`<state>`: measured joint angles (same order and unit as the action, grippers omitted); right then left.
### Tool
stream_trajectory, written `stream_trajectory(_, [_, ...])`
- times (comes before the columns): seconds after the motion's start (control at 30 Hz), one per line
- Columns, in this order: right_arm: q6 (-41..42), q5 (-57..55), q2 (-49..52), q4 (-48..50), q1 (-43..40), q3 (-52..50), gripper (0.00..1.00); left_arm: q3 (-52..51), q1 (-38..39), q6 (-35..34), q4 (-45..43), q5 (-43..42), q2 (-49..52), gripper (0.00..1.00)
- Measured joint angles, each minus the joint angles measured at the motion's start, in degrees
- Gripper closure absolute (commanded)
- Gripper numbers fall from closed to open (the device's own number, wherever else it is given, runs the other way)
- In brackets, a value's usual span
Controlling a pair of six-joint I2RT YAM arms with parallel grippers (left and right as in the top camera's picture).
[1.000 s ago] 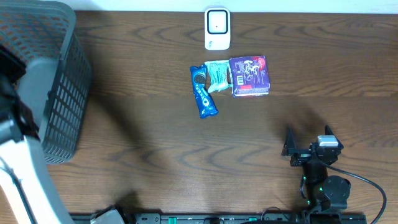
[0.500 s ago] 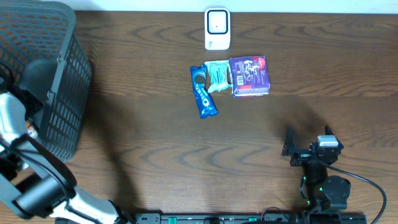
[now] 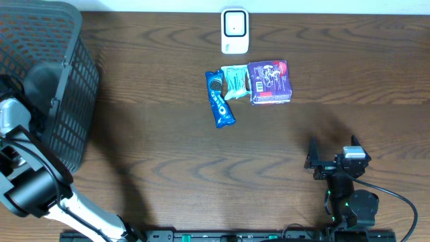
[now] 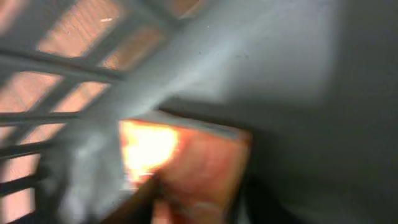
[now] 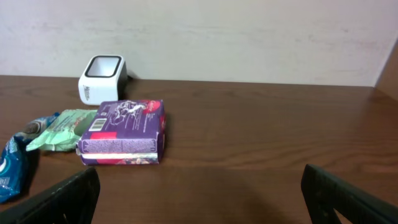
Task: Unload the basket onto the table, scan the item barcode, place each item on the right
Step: 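Carry the orange tissue pack out and set it left of the Oreo pack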
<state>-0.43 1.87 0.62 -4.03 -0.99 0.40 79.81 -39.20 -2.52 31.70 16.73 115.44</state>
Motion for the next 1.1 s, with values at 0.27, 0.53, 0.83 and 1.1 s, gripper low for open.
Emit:
stream_trajectory(0.27, [0.00,0.02,0.00,0.00,0.00,0.00,0.01,-0.11,-0.33,-2.75,2.62,-1.53,-2.27,0.93])
stream_trajectory(0.53, [0.00,0.02,0.00,-0.02,0.00,0.00,0.01,-1.25,0.52,-8.00,-4.50,-18.08,-31.58,0.93])
stream_trajectory(0.83, [0.00,0.02,0.00,-0.02,0.00,0.00,0.01,-0.96,12.81,-17.88,-13.90,-41.07,-48.70,0.93])
stream_trajectory(1.1, [0.00,-0.02,0.00,0.00,0.00,0.00,0.01,-0.96,44.83,-17.14,-11.76,-36.74,-40.59,0.93])
